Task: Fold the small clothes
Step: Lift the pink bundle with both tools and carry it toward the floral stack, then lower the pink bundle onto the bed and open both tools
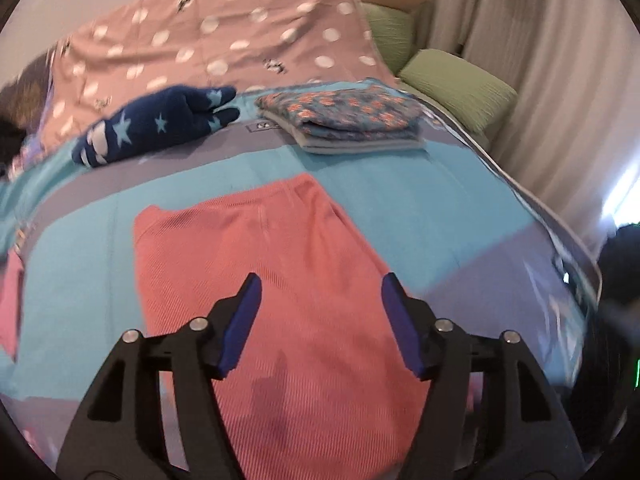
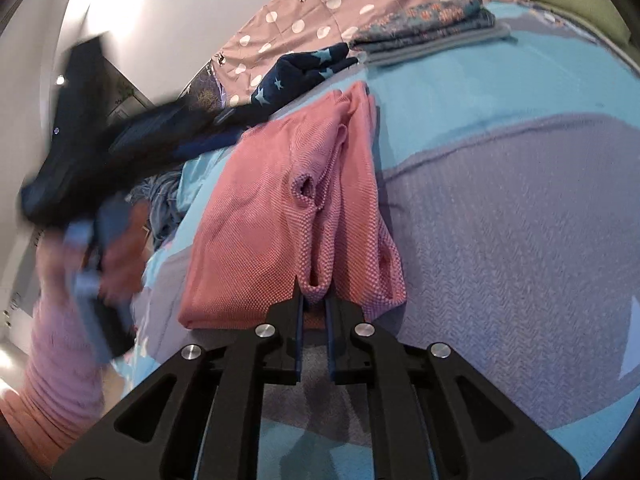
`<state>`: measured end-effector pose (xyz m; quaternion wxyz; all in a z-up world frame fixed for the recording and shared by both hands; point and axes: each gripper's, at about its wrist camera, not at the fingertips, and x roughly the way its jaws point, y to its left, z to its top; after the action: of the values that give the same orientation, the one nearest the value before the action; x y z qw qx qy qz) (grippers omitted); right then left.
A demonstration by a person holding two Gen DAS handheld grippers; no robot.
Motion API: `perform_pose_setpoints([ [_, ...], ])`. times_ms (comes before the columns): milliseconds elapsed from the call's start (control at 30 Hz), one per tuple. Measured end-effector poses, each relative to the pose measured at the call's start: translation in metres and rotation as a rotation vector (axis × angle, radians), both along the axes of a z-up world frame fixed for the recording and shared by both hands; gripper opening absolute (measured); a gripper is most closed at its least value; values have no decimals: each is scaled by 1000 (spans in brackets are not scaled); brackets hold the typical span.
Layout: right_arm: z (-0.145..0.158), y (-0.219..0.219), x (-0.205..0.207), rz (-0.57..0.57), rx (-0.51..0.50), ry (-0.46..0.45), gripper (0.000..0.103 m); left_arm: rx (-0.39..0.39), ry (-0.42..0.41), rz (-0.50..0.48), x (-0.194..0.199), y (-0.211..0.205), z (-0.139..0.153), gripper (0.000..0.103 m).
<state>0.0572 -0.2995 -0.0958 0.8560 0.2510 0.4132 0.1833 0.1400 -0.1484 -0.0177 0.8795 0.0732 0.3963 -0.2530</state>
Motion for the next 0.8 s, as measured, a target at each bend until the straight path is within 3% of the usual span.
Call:
perform_pose_setpoints([
  [167, 3, -10, 4, 14, 37, 25, 21, 57, -49, -57, -58, 17, -8, 69],
  [233, 10, -22, 4, 15, 66, 29, 34, 85, -52, -95, -75, 16, -17, 69],
  [333, 25, -46, 9, 15, 69, 34, 37, 128, -68, -203, -97, -1, -33, 69],
  [467, 45, -64, 23, 18, 34, 44, 37, 132, -46, -292, -102, -27, -49, 53],
  [700, 51, -57, 69, 178, 51, 95, 39, 142, -59, -244, -87, -53, -62, 50],
  [800, 40, -50, 96, 236, 112, 158, 39, 140, -57, -238, -85, -52, -62, 33],
])
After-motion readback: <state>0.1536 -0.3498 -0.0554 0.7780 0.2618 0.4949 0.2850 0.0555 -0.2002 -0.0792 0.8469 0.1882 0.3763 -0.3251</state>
